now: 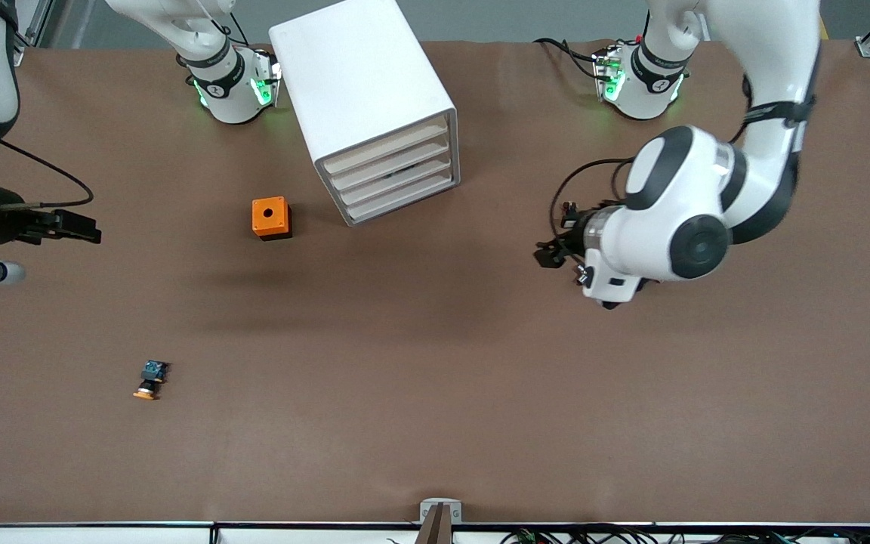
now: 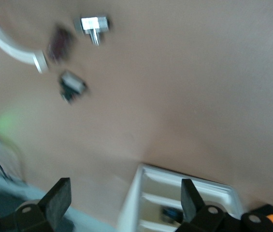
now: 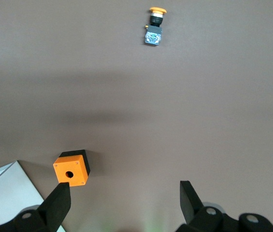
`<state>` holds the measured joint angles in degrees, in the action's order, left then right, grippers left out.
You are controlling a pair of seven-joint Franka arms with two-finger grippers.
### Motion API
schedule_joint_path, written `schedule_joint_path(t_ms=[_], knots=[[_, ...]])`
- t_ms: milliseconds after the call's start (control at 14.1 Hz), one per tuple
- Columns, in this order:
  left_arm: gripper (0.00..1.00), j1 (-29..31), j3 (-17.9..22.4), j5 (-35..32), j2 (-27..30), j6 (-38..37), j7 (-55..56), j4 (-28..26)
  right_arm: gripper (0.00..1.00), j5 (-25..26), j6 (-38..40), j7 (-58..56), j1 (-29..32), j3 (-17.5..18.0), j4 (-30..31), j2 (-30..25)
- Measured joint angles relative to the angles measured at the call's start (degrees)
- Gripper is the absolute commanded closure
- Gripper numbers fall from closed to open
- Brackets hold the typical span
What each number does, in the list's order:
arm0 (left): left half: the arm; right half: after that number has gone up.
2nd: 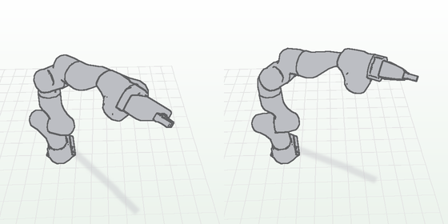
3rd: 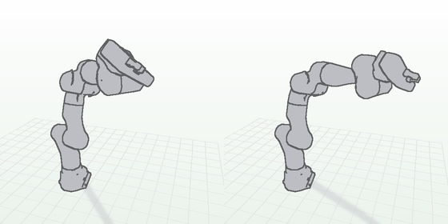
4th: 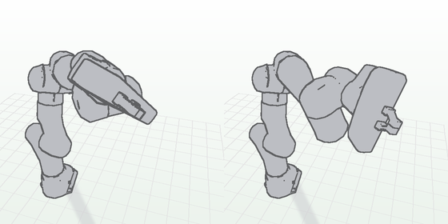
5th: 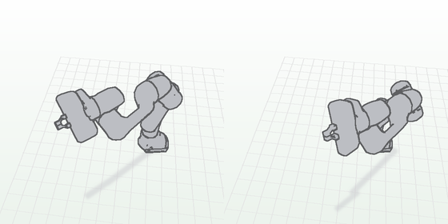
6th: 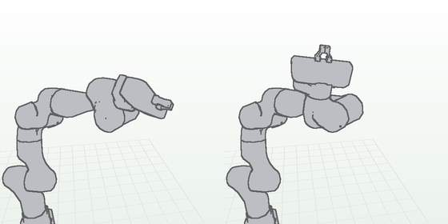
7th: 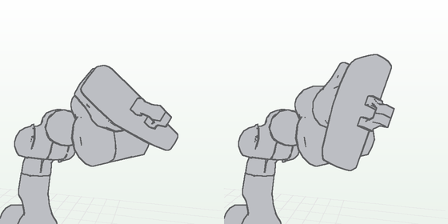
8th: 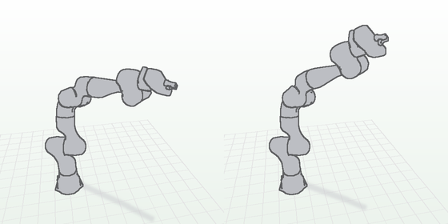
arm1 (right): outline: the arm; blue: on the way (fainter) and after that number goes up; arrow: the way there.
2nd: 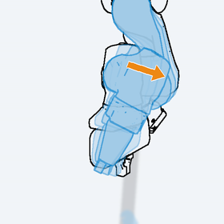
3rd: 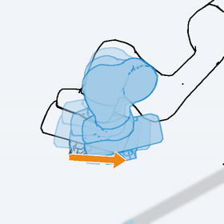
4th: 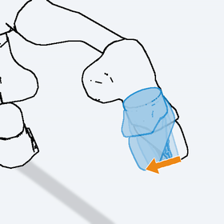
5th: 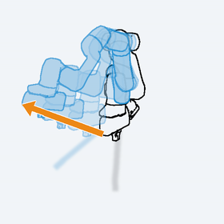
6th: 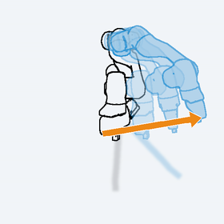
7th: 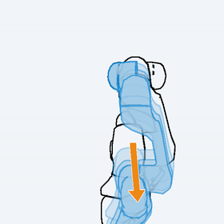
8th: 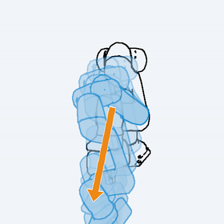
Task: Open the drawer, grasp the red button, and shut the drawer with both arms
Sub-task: 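Grasp the drawer front with the left gripper and pull it out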
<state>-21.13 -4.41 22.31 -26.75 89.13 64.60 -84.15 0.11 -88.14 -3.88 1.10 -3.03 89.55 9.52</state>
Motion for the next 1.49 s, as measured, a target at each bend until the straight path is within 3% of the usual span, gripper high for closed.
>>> schedule_joint_path(t_ms=[425,638,921,1063,1276,1488], knots=[[0.0,-3.36,-0.94,13.94,-13.19,0.0,27.98,4.48,0.0,1.09,-0.44,0.48,0.14,0.23,-0.88,0.32],[0.0,-3.74,-3.23,19.75,-16.8,-2.16,37.83,5.65,0.0,1.07,-0.42,5.54,-0.54,0.55,-0.96,0.32],[0.02,-3.78,-3.28,26.76,-20.39,-5.08,49.82,6.22,0.0,1.07,-0.25,15.03,-3.48,0.89,-0.96,0.32],[0.19,-3.76,-3.3,30.52,-22.65,-5.25,54.85,6.82,0.0,1.07,-0.14,21.12,-5.8,0.99,-0.95,0.32],[0.33,-3.76,-4.47,33.76,-24.51,-5.81,60.17,7.48,0.0,1.07,-0.11,29.6,-9.47,1.15,-0.94,0.32],[0.38,-3.94,-6.77,33.85,-25.66,-6.09,63.3,7.45,0.0,1.07,-0.11,33.87,-11.62,1.19,-0.93,0.32]])
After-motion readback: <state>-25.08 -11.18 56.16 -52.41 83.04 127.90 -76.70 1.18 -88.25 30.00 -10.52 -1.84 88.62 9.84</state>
